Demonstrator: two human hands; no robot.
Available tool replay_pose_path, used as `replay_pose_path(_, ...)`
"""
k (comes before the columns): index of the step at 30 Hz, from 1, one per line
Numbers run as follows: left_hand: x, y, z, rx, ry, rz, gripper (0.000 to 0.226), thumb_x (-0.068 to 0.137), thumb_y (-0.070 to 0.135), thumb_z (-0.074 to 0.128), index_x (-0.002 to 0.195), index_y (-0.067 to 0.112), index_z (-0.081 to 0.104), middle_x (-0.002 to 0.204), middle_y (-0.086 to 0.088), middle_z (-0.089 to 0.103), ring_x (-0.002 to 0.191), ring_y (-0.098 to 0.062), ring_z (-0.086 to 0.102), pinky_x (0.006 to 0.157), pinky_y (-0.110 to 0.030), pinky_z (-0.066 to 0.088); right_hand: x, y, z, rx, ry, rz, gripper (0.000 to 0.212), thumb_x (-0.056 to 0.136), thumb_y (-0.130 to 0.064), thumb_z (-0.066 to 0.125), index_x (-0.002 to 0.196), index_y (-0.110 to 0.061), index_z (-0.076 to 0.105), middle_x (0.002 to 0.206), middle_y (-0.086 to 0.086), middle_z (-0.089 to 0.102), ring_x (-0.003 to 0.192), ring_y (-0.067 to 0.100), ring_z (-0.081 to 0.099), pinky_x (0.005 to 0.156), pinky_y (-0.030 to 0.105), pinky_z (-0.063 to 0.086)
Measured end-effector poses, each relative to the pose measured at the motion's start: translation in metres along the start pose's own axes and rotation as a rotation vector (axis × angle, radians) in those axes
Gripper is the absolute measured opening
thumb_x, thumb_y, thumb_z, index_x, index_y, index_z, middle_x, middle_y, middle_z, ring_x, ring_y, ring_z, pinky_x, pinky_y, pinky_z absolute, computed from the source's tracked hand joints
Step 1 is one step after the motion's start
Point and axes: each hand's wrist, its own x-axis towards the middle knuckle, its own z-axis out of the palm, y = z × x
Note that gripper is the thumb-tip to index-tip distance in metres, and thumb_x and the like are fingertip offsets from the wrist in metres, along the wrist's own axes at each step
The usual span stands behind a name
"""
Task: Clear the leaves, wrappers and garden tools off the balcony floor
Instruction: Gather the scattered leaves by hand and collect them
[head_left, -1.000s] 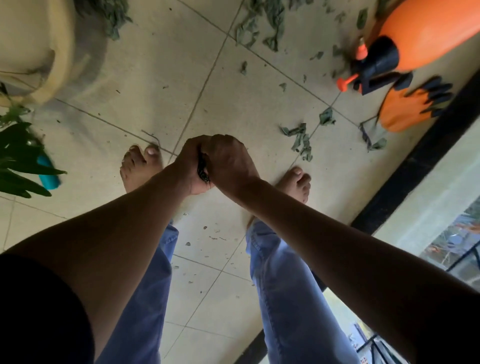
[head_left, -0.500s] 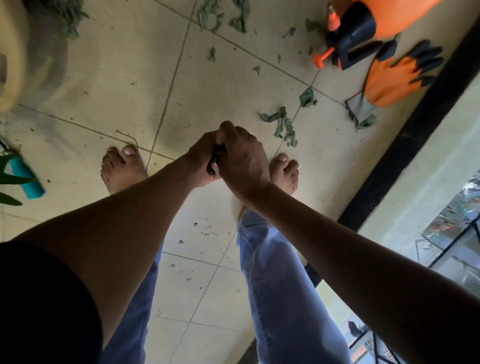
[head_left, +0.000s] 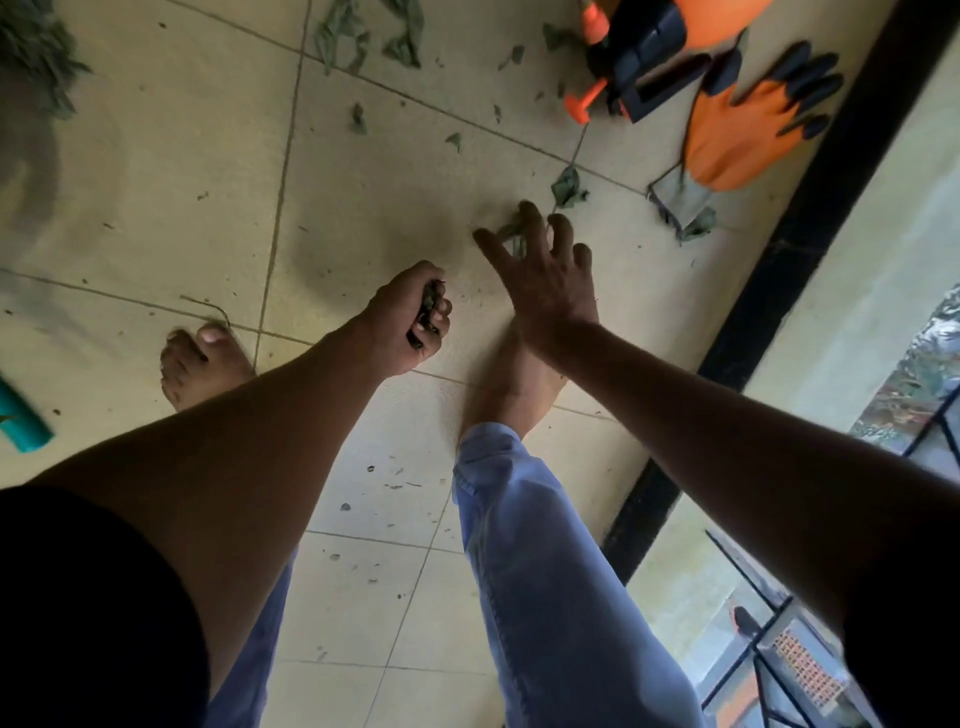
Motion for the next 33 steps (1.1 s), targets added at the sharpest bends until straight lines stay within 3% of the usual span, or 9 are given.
replay_pose_path(2, 0.003, 0.001, 0.001, 0.009, -0.006, 0.0, 0.032, 0.097, 0.03, 0.054, 0.066, 0.025, 0.05, 0.059, 0.008, 0.048, 0.045, -0.001, 0.04, 0.032, -0.012, 0.024, 0.006, 0.015, 0.009, -0.067, -0.062, -0.064, 0.111, 0.073, 0.007, 0.07, 0.157, -0.042, 0.016, 0.164, 0.017, 0.012, 0.143, 0.046, 0.024, 0.102, 0.055, 0.045)
replay_pose_path(4, 0.005, 0.002, -0.002, 0.014, -0.015, -0.001, 0.032, 0.096, 0.029, 0.055, 0.065, 0.025, 0.05, 0.059, 0.008, 0.048, 0.045, -0.001, 0.04, 0.032, -0.012, 0.024, 0.011, 0.023, 0.013, -0.073, -0.049, -0.097, 0.107, 0.073, 0.004, 0.072, 0.155, -0.04, 0.021, 0.16, 0.017, 0.021, 0.136, 0.044, 0.033, 0.095, 0.054, 0.05)
replay_pose_path(8, 0.009, -0.001, -0.006, 0.017, -0.023, -0.02, 0.033, 0.097, 0.031, 0.056, 0.065, 0.025, 0.05, 0.059, 0.008, 0.048, 0.045, -0.001, 0.04, 0.032, -0.012, 0.025, 0.019, 0.033, 0.012, -0.023, 0.044, -0.196, 0.067, 0.084, 0.003, 0.048, 0.147, -0.021, 0.047, 0.143, 0.018, 0.043, 0.119, 0.038, 0.046, 0.078, 0.046, 0.058)
replay_pose_path(10, 0.011, -0.002, -0.007, 0.018, -0.02, -0.032, 0.033, 0.097, 0.032, 0.056, 0.065, 0.025, 0.049, 0.059, 0.008, 0.047, 0.044, -0.002, 0.04, 0.031, -0.012, 0.024, 0.024, 0.036, 0.01, -0.004, 0.066, -0.257, 0.058, 0.085, -0.001, 0.035, 0.138, -0.012, 0.056, 0.133, 0.019, 0.048, 0.112, 0.038, 0.051, 0.069, 0.044, 0.058)
replay_pose_path(15, 0.012, -0.006, -0.006, 0.029, -0.001, -0.049, 0.034, 0.097, 0.033, 0.056, 0.064, 0.025, 0.05, 0.059, 0.008, 0.047, 0.045, -0.002, 0.04, 0.031, -0.012, 0.023, 0.04, 0.034, 0.005, 0.102, 0.03, -0.211, 0.03, 0.086, 0.013, 0.051, 0.108, -0.002, 0.066, 0.111, 0.018, 0.055, 0.095, 0.037, 0.06, 0.072, 0.042, 0.057)
replay_pose_path(20, 0.008, -0.003, -0.001, 0.033, -0.014, -0.064, 0.034, 0.095, 0.036, 0.057, 0.064, 0.025, 0.052, 0.061, 0.008, 0.047, 0.048, -0.002, 0.039, 0.032, -0.012, 0.023, 0.04, 0.009, -0.014, 0.616, 0.055, 0.064, 0.016, 0.087, 0.002, 0.067, 0.092, -0.009, 0.078, 0.096, 0.004, 0.07, 0.087, 0.021, 0.07, 0.077, 0.026, 0.054)
replay_pose_path(24, 0.005, 0.004, 0.004, 0.031, -0.013, -0.018, 0.033, 0.094, 0.035, 0.053, 0.064, 0.024, 0.057, 0.063, 0.007, 0.048, 0.048, -0.003, 0.042, 0.033, -0.011, 0.024, 0.025, -0.025, -0.04, 0.979, 0.114, 0.072, 0.012, 0.08, 0.0, 0.077, 0.084, -0.011, 0.079, 0.078, -0.003, 0.073, 0.071, 0.01, 0.072, 0.073, 0.037, 0.061)
replay_pose_path(27, 0.005, 0.01, 0.011, -0.028, -0.053, 0.045, 0.038, 0.094, 0.033, 0.048, 0.059, 0.024, 0.06, 0.058, 0.007, 0.051, 0.046, -0.005, 0.048, 0.036, -0.013, 0.03, 0.014, -0.046, -0.045, 0.859, 0.167, 0.037, 0.018, 0.079, -0.001, 0.07, 0.084, -0.015, 0.08, 0.083, -0.005, 0.074, 0.079, 0.011, 0.068, 0.077, 0.032, 0.056)
replay_pose_path(33, 0.009, 0.017, 0.009, -0.017, -0.049, 0.136, 0.036, 0.095, 0.043, 0.052, 0.069, 0.022, 0.066, 0.072, 0.004, 0.058, 0.069, -0.012, 0.057, 0.064, -0.025, 0.041, 0.013, -0.063, -0.043, 0.593, 0.099, -0.021, 0.034, 0.087, 0.002, 0.055, 0.099, -0.018, 0.08, 0.099, -0.002, 0.076, 0.097, 0.018, 0.064, 0.085, 0.032, 0.051)
